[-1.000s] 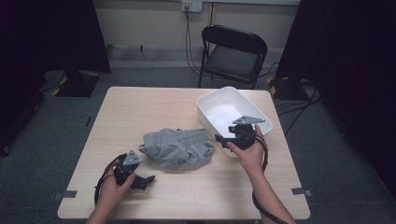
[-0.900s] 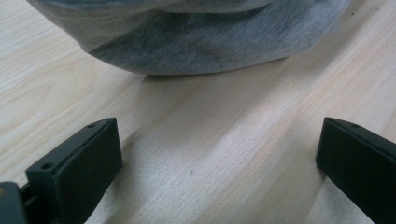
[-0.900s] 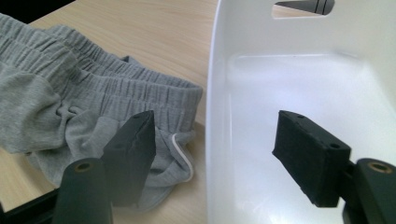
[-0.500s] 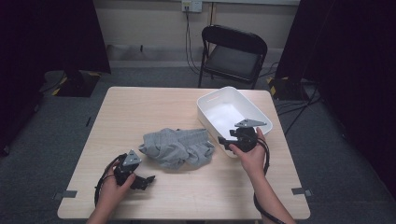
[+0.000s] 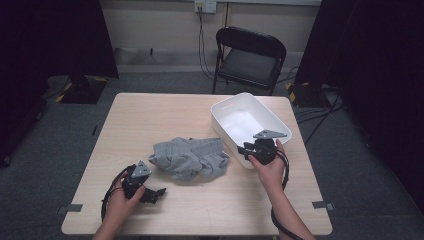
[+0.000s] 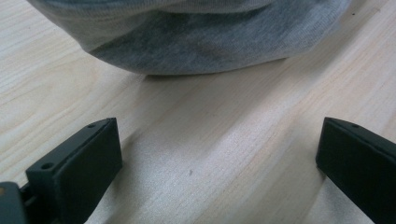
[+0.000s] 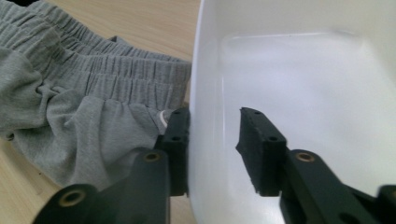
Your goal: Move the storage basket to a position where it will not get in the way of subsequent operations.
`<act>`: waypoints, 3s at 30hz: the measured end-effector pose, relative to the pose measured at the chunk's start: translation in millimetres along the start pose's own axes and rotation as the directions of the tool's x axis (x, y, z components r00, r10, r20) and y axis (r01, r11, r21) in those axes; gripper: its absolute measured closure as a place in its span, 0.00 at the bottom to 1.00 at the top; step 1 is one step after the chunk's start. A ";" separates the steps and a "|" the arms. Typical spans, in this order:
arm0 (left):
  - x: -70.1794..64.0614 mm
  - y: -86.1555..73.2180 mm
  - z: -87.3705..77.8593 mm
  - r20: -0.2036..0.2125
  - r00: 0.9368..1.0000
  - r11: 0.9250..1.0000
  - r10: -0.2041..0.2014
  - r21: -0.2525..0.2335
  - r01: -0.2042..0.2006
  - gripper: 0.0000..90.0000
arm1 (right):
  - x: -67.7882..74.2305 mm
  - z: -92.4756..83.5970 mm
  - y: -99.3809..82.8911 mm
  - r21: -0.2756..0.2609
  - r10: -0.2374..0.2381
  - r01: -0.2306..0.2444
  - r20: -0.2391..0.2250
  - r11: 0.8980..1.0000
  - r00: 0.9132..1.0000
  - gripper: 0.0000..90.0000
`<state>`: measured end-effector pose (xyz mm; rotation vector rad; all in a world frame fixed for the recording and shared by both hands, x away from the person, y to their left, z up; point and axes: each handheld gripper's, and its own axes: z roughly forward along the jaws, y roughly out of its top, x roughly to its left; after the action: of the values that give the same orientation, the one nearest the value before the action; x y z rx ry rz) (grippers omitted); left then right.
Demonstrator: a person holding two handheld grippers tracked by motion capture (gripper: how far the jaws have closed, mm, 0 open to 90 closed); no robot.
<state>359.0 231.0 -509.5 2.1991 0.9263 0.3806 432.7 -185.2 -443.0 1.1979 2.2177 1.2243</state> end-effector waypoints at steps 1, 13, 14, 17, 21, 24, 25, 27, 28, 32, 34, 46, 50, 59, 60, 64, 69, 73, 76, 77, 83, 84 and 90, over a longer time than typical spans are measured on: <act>0.0 0.0 0.0 0.001 1.000 1.000 0.000 0.000 0.000 0.00 | 1.2 0.3 0.0 -0.002 -0.003 0.003 -0.001 1.000 1.000 0.79; -0.2 -0.1 0.0 -0.001 1.000 1.000 -0.001 0.000 0.001 0.00 | 3.2 2.6 -2.5 -0.020 0.029 -0.029 -0.020 0.999 0.999 0.92; -0.2 -0.1 0.0 -0.001 1.000 1.000 -0.001 0.000 0.001 0.00 | 3.2 2.9 -2.6 -0.020 0.027 -0.028 -0.021 0.999 0.999 0.91; -0.2 0.0 0.0 -0.001 1.000 1.000 0.000 0.000 0.000 0.00 | 3.6 3.5 -3.2 -0.010 0.017 -0.018 -0.015 1.000 1.000 0.90; -0.1 -0.1 0.0 -0.001 1.000 1.000 -0.001 0.000 0.001 0.00 | 4.7 4.7 -6.1 0.014 -0.016 0.016 0.002 1.000 1.000 0.92; -0.2 0.0 0.0 -0.001 1.000 1.000 -0.001 0.000 0.001 0.00 | 5.1 4.6 -4.4 0.024 -0.031 0.030 0.010 0.999 0.999 0.93; -0.2 -0.1 0.0 0.000 1.000 1.000 -0.001 0.000 0.001 0.00 | 5.3 4.5 -3.7 0.027 -0.030 0.029 0.017 0.999 0.999 0.93; -0.2 0.0 0.0 -0.001 1.000 1.000 -0.001 0.000 0.001 0.00 | 5.3 4.5 -3.2 0.030 -0.024 0.023 0.029 0.999 0.999 0.93; -0.2 -0.1 0.0 0.000 1.000 1.000 -0.001 0.000 0.001 0.00 | 4.4 4.6 -3.3 0.030 -0.018 0.017 0.035 0.999 0.999 0.93; -0.6 -0.2 -0.1 -0.003 1.000 1.000 -0.002 0.000 0.002 0.00 | -1.7 3.1 -5.4 0.020 0.020 -0.021 0.059 1.000 0.998 0.93; -0.6 -0.2 -0.1 -0.003 1.000 1.000 -0.002 0.000 0.002 0.00 | -5.3 2.1 -6.7 0.011 0.036 -0.037 0.061 0.999 0.997 0.93; -0.8 -0.2 -0.1 -0.002 1.000 1.000 -0.003 0.000 0.003 0.00 | -16.5 2.5 -5.2 0.006 0.047 -0.048 0.078 0.999 0.996 0.93; -0.9 -0.3 -0.2 -0.003 1.000 1.000 -0.002 0.000 0.002 0.00 | -22.7 2.9 -4.3 0.003 0.049 -0.050 0.091 0.999 0.995 0.93; -1.0 -0.3 -0.1 -0.002 1.000 1.000 -0.004 -0.001 0.004 0.00 | -41.2 3.7 -1.1 0.001 0.071 -0.071 0.122 0.997 0.990 0.93; -0.9 -0.3 -0.1 -0.002 1.000 1.000 -0.003 0.000 0.003 0.00 | -43.2 3.9 -0.7 0.000 0.072 -0.073 0.126 0.997 0.989 0.93; -1.1 -0.3 -0.1 -0.001 1.000 1.000 -0.006 0.000 0.006 0.00 | -52.1 4.7 1.1 0.000 0.073 -0.073 0.146 0.997 0.987 0.94; -0.9 -0.2 -0.2 -0.002 1.000 1.000 -0.003 0.000 0.003 0.00 | -63.3 5.2 3.0 0.001 0.070 -0.071 0.157 0.997 0.985 0.94; -1.0 -0.3 -0.1 -0.002 1.000 1.000 -0.006 -0.001 0.006 0.00 | -71.0 6.1 4.0 -0.004 0.072 -0.073 0.163 0.997 0.984 0.94; -0.9 -0.2 -0.1 -0.002 1.000 1.000 -0.004 0.000 0.004 0.00 | -73.8 7.7 5.4 -0.007 0.079 -0.079 0.169 0.997 0.983 0.94; -0.9 -0.2 -0.1 -0.002 1.000 1.000 -0.003 0.000 0.003 0.00 | -74.7 8.7 6.2 -0.007 0.079 -0.079 0.176 0.997 0.981 0.94; -0.9 -0.2 -0.1 -0.002 1.000 1.000 -0.003 0.000 0.003 0.00 | -81.8 13.6 9.1 -0.018 0.079 -0.077 0.183 0.997 0.980 0.94; -0.9 -0.2 -0.1 -0.002 1.000 1.000 -0.003 -0.001 0.003 0.00 | -83.6 14.3 9.8 -0.018 0.079 -0.077 0.188 0.997 0.979 0.94; -0.9 -0.2 -0.1 -0.002 1.000 1.000 -0.003 0.000 0.003 0.00 | -91.5 16.1 12.2 -0.013 0.070 -0.069 0.184 0.998 0.980 0.94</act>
<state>358.2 230.6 -509.5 2.1975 0.9308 0.3816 502.9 -246.8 -451.3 1.3390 2.0514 1.0976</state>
